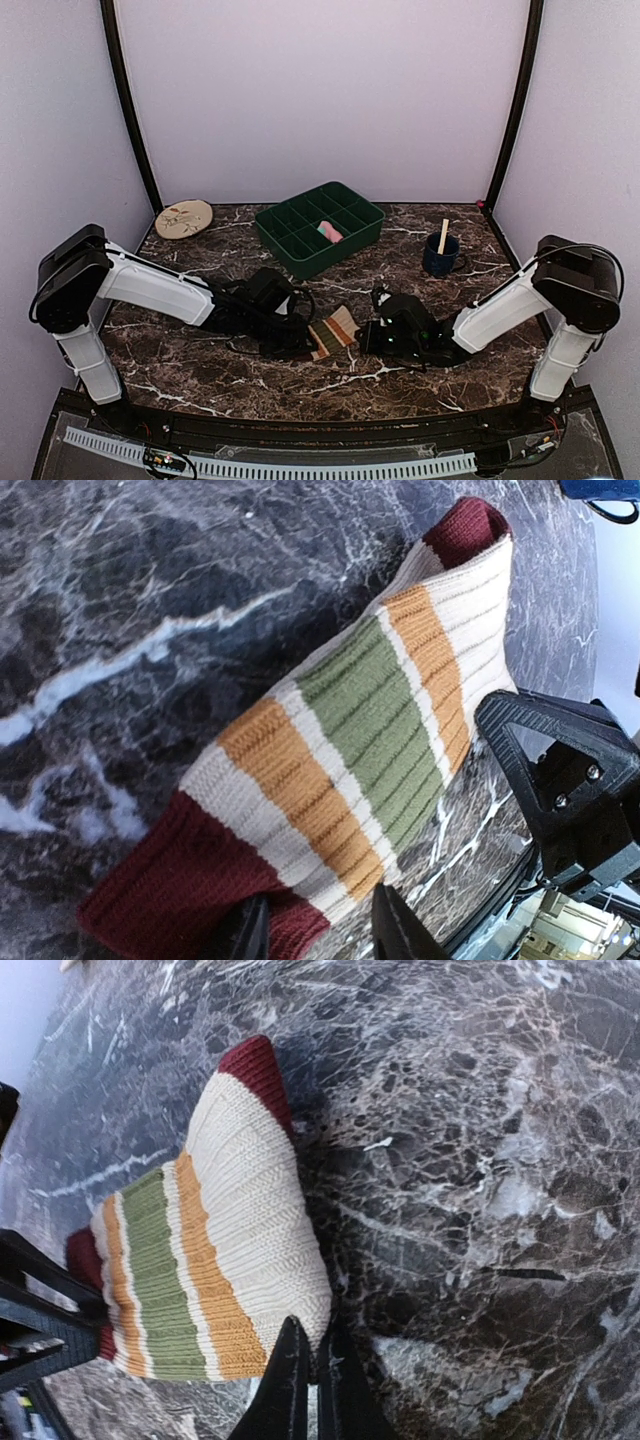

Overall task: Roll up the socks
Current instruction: Pick up the pair of socks from the center of the board, then roll the sock at the center of the board.

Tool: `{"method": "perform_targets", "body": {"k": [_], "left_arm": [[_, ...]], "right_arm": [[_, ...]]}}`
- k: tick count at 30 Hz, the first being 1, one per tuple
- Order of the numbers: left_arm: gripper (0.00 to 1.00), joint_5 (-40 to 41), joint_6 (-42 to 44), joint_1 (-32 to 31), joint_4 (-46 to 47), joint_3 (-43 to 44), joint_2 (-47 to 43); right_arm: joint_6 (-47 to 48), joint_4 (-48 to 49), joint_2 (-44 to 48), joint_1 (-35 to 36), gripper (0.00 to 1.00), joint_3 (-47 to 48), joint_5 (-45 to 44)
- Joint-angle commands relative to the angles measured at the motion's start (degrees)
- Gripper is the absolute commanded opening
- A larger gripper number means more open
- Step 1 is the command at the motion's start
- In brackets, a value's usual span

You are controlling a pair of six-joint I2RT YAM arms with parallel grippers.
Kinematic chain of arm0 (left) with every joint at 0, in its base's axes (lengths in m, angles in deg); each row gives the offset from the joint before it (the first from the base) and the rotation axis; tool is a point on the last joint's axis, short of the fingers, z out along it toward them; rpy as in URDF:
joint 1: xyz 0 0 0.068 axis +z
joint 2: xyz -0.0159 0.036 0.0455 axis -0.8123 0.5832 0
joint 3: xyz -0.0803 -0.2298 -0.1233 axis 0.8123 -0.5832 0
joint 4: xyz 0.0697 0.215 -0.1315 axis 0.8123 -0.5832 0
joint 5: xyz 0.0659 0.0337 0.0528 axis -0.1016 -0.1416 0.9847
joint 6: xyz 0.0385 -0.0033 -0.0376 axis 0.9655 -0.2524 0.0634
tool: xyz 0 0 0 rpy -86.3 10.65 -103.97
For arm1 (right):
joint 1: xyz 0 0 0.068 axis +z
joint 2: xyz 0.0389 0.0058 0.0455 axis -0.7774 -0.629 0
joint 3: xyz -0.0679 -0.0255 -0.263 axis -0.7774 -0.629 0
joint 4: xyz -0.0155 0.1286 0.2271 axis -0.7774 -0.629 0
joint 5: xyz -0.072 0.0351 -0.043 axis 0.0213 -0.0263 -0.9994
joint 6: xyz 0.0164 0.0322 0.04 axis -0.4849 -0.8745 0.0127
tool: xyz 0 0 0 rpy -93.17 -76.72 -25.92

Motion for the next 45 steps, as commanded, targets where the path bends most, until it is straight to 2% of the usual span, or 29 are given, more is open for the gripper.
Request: {"method": "perform_targets", "body": {"k": [1,6,17,24,30,38,45], "left_arm": [[0.41,2.1,1.0,0.9,-15.2,-0.4,-1.5],[0.42,2.0,2.4,3.8,-17.5,4.5,-3.8],[0.45,-7.6,4.0,8.7,-16.3,15.3,-0.1],[0.45,-18.2,16.3,9.5,-12.9,23.6,8.7],[0.46,-18.7,23.9,11.5,-7.8,21.4,9.9],[0.46,-21.5,21.9,13.6,-4.7,22.0,10.3],[0.48,-26.1,20.7,13.5,-8.6,24.0,12.7]], "right_arm": [[9.4,-11.4,1.2,2.5,0.0,3.1,-7.4],[15.5,-14.7,1.9,5.0,0.0,4.9,-13.0],[25.7,-16.7,2.0,8.8,0.0,8.5,-21.4],[38.7,-14.7,3.6,8.9,0.0,8.6,-18.2],[43.5,-15.3,4.3,8.9,0.0,9.4,-15.0],[45.6,-16.3,4.0,9.0,0.0,10.2,-14.5],[46.6,-16.3,3.3,9.0,0.0,11.1,-14.7]]}}
